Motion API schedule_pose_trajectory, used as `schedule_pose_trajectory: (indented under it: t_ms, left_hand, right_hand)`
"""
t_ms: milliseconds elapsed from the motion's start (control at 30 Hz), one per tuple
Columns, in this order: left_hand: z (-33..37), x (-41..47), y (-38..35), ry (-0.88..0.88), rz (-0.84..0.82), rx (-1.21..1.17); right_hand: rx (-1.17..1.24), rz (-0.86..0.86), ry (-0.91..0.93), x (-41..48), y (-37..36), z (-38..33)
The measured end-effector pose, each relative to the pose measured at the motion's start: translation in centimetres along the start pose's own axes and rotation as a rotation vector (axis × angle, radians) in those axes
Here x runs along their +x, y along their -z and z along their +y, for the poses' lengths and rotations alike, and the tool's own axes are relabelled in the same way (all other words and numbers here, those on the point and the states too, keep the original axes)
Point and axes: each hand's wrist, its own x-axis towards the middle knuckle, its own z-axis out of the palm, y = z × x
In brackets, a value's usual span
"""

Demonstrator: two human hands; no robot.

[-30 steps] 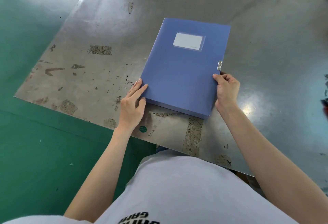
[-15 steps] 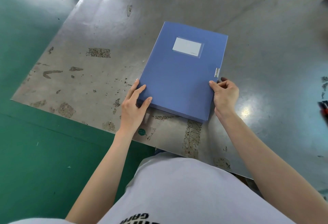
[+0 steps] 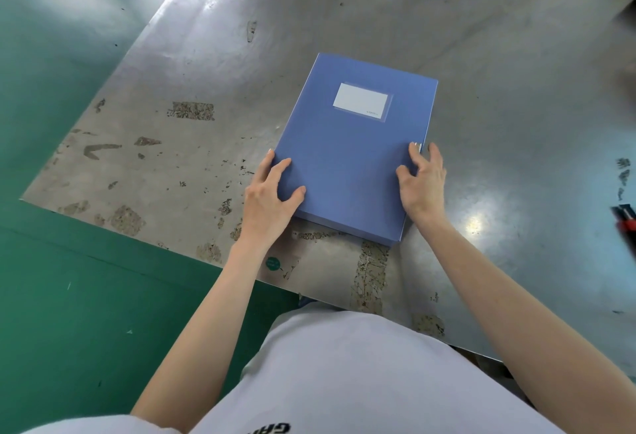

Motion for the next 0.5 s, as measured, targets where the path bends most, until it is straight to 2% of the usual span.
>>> schedule_pose_trajectory:
  t_ms: [200,500]
  left_hand:
    - [1.1,0.7,-0.5,0.062,0.023,0.043]
    - [2.3,1.8,-0.2,0.119,0.037,0.153]
  right_hand:
    - [-0.156,-0.043,0.055,0.1,0.3,-0.6]
    - [-0.195,-0.052,0.072,-0.3,0.6,-1.3]
